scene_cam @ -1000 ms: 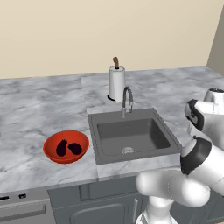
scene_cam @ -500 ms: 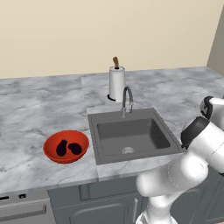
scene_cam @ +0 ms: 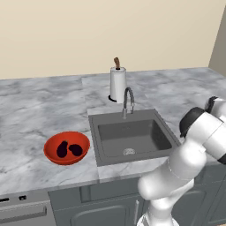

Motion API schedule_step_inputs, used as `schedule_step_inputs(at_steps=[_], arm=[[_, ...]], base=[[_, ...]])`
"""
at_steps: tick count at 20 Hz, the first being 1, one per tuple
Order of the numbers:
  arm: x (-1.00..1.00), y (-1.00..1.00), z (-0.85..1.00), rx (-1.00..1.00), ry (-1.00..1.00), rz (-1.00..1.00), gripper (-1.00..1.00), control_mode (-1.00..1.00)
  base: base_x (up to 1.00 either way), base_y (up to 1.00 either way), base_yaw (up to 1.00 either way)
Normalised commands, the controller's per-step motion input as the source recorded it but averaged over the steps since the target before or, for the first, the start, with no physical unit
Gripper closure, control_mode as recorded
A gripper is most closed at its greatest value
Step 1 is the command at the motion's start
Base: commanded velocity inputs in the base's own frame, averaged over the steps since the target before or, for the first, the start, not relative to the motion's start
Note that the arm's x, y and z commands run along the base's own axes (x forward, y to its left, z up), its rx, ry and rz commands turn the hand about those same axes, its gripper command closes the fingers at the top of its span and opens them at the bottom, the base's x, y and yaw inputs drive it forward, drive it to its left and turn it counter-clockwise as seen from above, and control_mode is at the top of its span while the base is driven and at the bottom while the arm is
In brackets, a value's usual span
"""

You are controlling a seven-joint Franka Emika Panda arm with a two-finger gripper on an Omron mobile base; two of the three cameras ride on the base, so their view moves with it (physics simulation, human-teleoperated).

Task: There is a mixed pile of frozen fruits and vegetables on the counter. Locate all the frozen vegetables and place the items in a bowl on the counter. Take all the frozen fruits and defrost them in a running sink.

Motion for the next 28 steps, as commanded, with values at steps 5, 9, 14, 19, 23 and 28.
schedule_step_inputs(at_steps=[5, 9, 14, 19, 23, 28], arm=[[0.34, -0.20, -0.39, 0.00, -0.08, 0.00, -1.00, -1.00], [0.54, -0.37, -0.44, -0.01, 0.00, 0.00, -1.00, -1.00], [0.06, -0.54, -0.25, -0.01, 0.04, -0.01, -1.00, -1.00], [-0.04, -0.22, -0.09, 0.00, 0.10, -0.06, 1.00, -1.00], [0.00, 0.00, -0.01, 0.00, -0.02, 0.00, 1.00, -1.00], [0.00, 0.34, -0.05, 0.01, 0.01, -0.03, 1.00, -1.00]], base=[[0.00, 0.00, 0.00], [0.00, 0.00, 0.00], [0.00, 0.00, 0.00], [0.00, 0.00, 0.00], [0.00, 0.00, 0.00], [0.00, 0.00, 0.00]])
